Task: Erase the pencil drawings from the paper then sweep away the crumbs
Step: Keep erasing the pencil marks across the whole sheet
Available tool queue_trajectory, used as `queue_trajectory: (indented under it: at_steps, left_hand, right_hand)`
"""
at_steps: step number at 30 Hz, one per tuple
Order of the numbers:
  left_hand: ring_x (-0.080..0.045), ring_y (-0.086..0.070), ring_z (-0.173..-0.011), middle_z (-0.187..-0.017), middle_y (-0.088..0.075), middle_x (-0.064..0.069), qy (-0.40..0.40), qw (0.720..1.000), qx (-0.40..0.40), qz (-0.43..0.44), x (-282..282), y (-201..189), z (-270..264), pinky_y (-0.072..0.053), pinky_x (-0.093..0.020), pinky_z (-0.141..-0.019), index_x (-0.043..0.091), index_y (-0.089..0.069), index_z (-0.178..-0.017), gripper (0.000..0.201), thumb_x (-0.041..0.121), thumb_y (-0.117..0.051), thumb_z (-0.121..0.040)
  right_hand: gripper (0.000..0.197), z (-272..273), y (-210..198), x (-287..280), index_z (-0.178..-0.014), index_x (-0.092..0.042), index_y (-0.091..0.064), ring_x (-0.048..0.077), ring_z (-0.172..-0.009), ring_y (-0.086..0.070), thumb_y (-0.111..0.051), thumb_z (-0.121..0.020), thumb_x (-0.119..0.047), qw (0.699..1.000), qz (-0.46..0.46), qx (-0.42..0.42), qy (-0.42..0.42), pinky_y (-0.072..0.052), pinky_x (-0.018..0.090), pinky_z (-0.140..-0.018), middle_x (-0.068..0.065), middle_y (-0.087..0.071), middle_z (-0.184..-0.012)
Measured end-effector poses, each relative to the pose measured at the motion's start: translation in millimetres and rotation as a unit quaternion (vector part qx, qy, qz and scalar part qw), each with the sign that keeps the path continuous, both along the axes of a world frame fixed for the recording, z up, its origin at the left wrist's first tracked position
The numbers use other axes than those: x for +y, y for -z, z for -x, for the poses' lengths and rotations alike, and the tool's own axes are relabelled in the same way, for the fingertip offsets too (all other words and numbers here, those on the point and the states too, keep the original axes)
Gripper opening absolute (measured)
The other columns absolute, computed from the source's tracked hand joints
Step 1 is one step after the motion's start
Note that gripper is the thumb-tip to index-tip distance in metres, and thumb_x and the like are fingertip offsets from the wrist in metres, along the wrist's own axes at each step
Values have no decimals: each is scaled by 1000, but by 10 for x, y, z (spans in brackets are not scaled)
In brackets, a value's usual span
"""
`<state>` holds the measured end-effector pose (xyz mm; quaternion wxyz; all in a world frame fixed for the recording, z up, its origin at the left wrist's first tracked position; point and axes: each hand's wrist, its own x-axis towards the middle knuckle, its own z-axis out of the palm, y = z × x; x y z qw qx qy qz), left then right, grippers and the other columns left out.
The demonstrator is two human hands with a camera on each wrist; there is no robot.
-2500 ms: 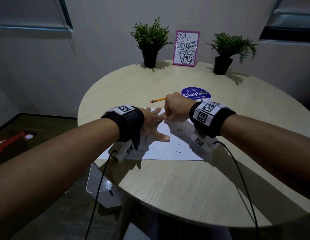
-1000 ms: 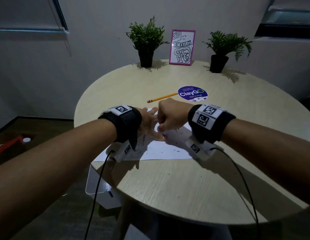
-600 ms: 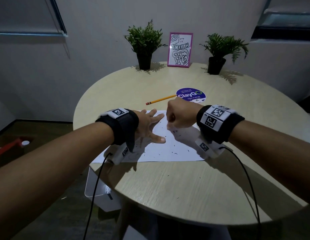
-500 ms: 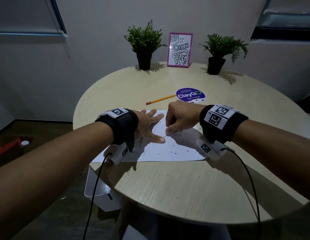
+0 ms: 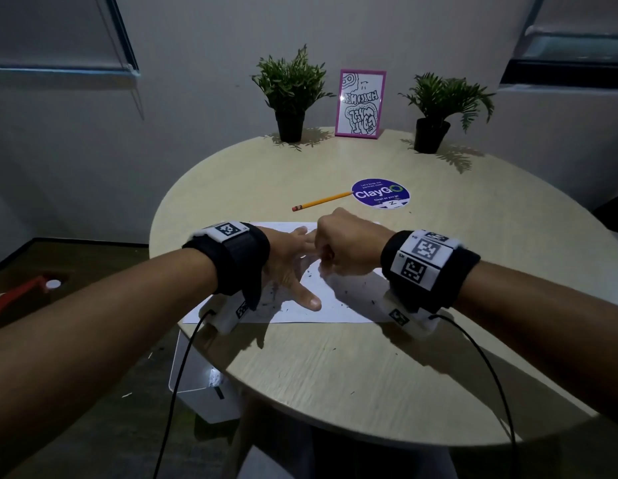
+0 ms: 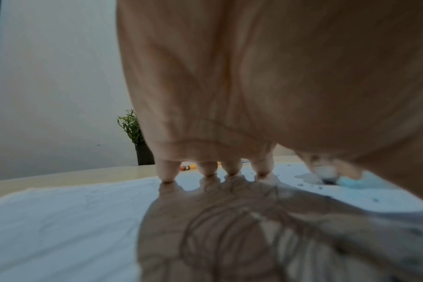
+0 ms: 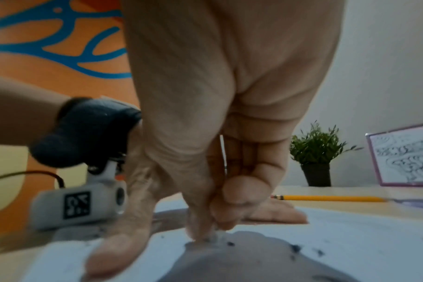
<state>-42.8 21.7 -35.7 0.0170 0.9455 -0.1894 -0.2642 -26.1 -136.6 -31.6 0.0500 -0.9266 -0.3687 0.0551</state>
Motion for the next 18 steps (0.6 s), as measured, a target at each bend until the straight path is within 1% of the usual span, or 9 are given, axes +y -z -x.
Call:
queue_trajectory:
  at_steps: [2, 4, 6, 8, 10, 12, 13, 15, 18]
  left_hand:
    - [-22, -17, -151, -162, -13, 12, -23, 1000, -2, -5, -5, -13, 24, -25, -50, -118, 47, -21, -150, 99, 69, -75, -70]
    - [-17, -2, -153, -163, 1, 19, -4, 1000, -1, 8, 6, 9, 3, -18, -52, -120, 51, -13, -151, 102, 69, -74, -71]
    - [-11, 15, -151, -161, 19, 21, 18, 1000, 5, -1, 4, 11, -6, -9, -55, -122, 53, 3, -152, 111, 71, -71, -72]
    - [-12, 14, -151, -161, 21, 20, 19, 1000, 3, -13, -15, -4, 9, -10, -55, -122, 51, 6, -153, 111, 70, -70, -73]
    - [-16, 1, -152, -163, 11, 20, 14, 1000, -2, -16, -53, -45, 50, -15, -50, -121, 45, -4, -155, 104, 65, -70, -78]
    - [-19, -5, -152, -164, 3, 16, 8, 1000, -3, -18, -73, -85, 77, -17, -48, -120, 41, -10, -156, 99, 62, -70, -80]
    - [-19, -3, -152, -164, 5, 15, 13, 1000, -3, -12, -63, -83, 70, -16, -49, -121, 43, -9, -155, 100, 63, -70, -79]
    - [-18, 8, -153, -164, 14, 15, 25, 1000, 1, -11, -34, -49, 31, -11, -54, -122, 49, 0, -154, 107, 68, -70, -75]
    - [-15, 20, -151, -163, 23, 13, 22, 999, -4, -34, -10, 49, -52, -4, -57, -122, 45, 14, -153, 121, 76, -68, -70]
  right_hand:
    - [15, 75, -39, 14, -83, -11, -79, 7, -64, -55, -81, -81, -26, 999, 0, 30, -45, -43, 21, -58, -6, -56, -63]
    - [18, 1, -63, -33, -80, -12, -80, 5, -57, -53, -79, -83, -30, 999, -12, 37, -33, -39, 20, -55, -2, -64, -61]
    - [20, -94, -51, -88, -80, -10, -81, 8, -54, -50, -77, -85, -29, 1000, -20, 8, 8, -37, 22, -52, 6, -69, -65]
    - [18, -83, -26, -90, -84, -9, -81, 12, -59, -52, -76, -86, -26, 1000, -16, -18, 7, -36, 20, -52, 7, -71, -72]
    - [14, 42, -17, -59, -85, -9, -81, 14, -68, -54, -76, -86, -22, 999, -8, -3, -35, -36, 17, -55, -9, -65, -70]
    - [15, 161, -70, -53, -80, -11, -80, 6, -67, -52, -77, -86, -25, 997, 10, 40, -66, -44, 22, -62, -25, -51, -66]
    - [17, 155, -94, -66, -77, -13, -79, 4, -63, -53, -77, -85, -28, 996, 20, 50, -69, -48, 26, -66, -24, -54, -63]
    - [21, 27, -116, -110, -78, -12, -79, 5, -59, -58, -77, -85, -32, 998, 33, 33, -48, -52, 30, -66, -7, -68, -63]
    - [23, -175, -117, -166, -88, -9, -81, 16, -69, -64, -77, -86, -31, 999, 37, -24, 17, -45, 19, -55, 5, -74, -77]
